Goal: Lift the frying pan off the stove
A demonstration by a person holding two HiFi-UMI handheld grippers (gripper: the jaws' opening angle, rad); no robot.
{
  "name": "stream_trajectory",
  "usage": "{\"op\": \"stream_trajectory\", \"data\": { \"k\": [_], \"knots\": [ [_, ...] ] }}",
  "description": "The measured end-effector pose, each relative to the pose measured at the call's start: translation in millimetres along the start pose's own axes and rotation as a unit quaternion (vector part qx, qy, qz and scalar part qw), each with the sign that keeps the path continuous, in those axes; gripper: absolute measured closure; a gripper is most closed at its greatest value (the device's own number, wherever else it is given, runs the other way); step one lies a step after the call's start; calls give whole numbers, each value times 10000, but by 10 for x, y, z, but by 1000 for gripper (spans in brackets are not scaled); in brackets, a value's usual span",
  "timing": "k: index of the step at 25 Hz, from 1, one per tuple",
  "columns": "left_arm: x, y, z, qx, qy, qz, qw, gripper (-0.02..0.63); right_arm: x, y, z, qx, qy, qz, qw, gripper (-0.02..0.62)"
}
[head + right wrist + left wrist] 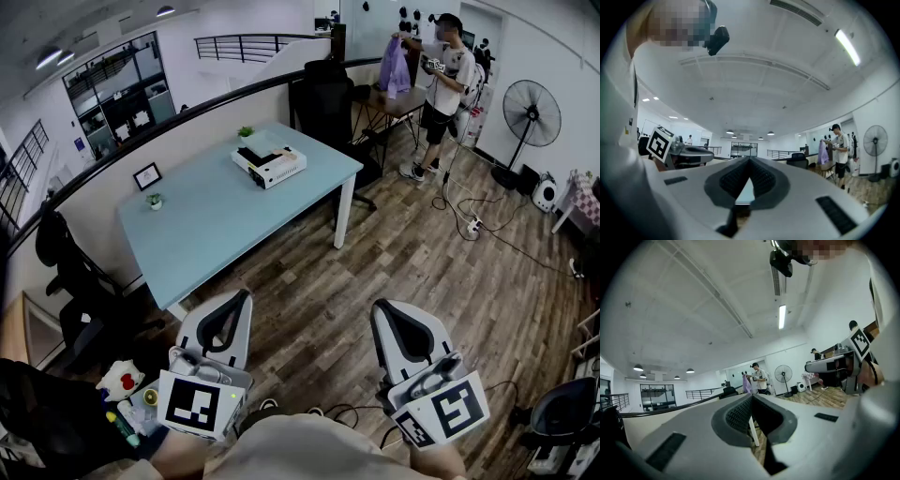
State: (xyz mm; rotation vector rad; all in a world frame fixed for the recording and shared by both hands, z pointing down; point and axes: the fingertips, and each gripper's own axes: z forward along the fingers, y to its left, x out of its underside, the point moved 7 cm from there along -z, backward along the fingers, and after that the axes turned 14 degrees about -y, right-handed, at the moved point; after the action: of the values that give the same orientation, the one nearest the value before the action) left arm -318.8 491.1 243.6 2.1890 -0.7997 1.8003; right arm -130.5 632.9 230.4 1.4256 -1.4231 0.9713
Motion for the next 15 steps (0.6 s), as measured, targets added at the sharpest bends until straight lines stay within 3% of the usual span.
{"op": "stream_trajectory", "data": {
  "k": [4, 12, 15],
  "knots": [
    [-18, 2, 65, -13, -65, 168, 9998, 603, 14, -91, -22, -65, 20, 185, 9998, 592],
    [92, -35, 72, -72, 153, 60, 9998, 603, 136, -176, -38, -115, 47, 244, 9996, 591],
    [114, -7, 104, -147, 217, 54, 9996, 603, 147, -256, -25, 101, -47, 264, 9996, 591]
  ]
}}
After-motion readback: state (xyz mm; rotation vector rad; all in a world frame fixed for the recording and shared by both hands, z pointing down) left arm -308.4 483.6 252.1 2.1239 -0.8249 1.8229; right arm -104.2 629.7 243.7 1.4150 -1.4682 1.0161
